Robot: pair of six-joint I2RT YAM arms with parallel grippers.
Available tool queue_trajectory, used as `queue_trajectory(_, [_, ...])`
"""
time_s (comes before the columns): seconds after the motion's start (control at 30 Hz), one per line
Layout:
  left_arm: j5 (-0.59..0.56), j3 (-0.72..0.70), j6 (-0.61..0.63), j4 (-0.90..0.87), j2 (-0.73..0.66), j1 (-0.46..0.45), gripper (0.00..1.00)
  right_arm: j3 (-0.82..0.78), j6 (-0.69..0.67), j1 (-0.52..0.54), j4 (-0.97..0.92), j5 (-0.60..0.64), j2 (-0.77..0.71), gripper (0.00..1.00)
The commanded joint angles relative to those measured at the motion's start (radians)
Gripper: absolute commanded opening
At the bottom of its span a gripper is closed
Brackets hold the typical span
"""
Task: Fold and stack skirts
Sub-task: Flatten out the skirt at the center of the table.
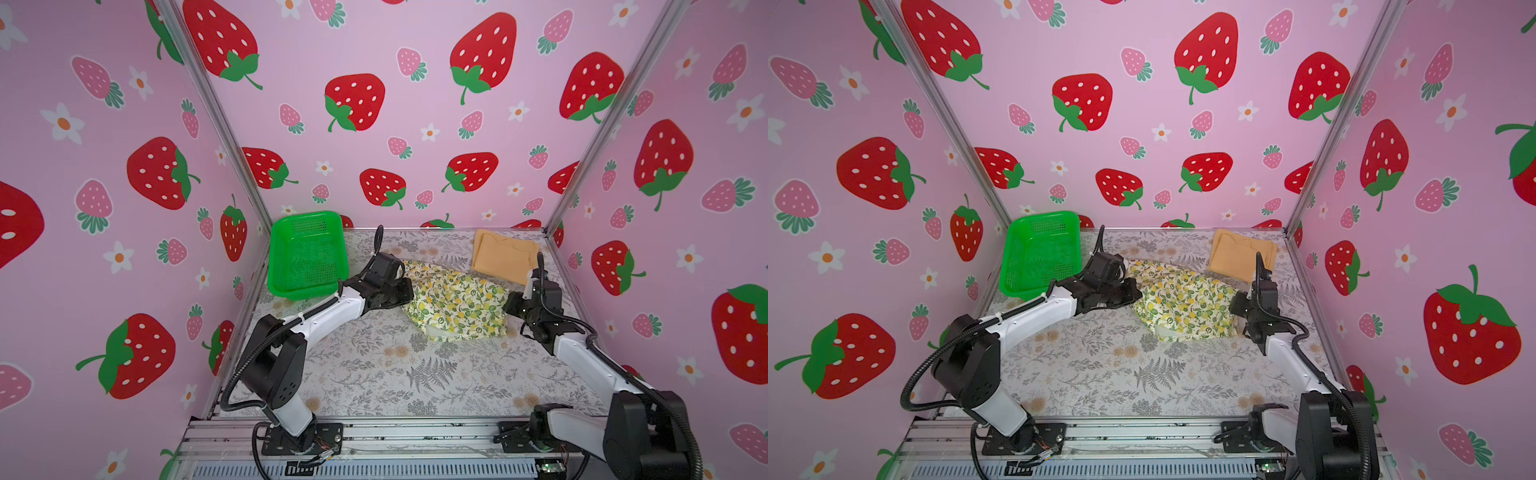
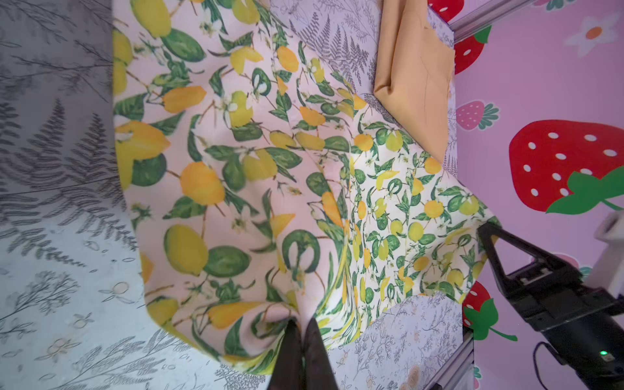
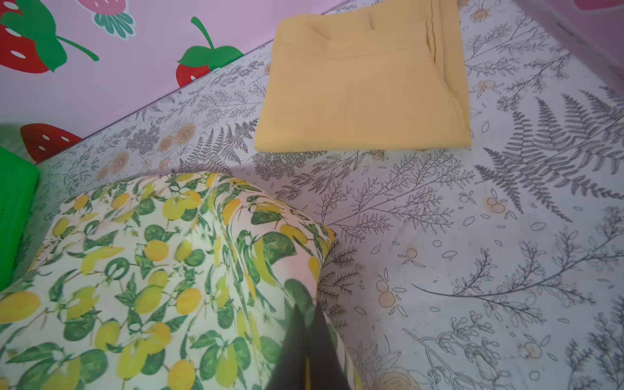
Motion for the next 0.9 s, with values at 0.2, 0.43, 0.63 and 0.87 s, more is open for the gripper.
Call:
queue_trajectory(0.2, [-0.009, 0.032, 0.05, -0.107, -0.108, 0.06, 0.0, -0.012, 0.029, -0.007, 0.044, -0.051, 0.023, 0.03])
queue_trajectory(0.43, [0.004, -0.026, 0.037, -0.122, -0.19, 0.063, 0.0, -0.013, 0.04, -0.006, 0.026, -0.091, 0.02, 0.03])
queue_trajectory(0.63, [-0.017, -0.27, -0.018, -0.092, -0.35, 0.059, 0.0, -0.09, 0.066, -0.005, 0.006, -0.207, -0.039, 0.1])
queue_trajectory(0.87, [-0.017, -0.48, -0.065, -0.065, -0.463, 0.058, 0.0, -0.085, 0.057, -0.006, -0.012, -0.141, -0.169, 0.93])
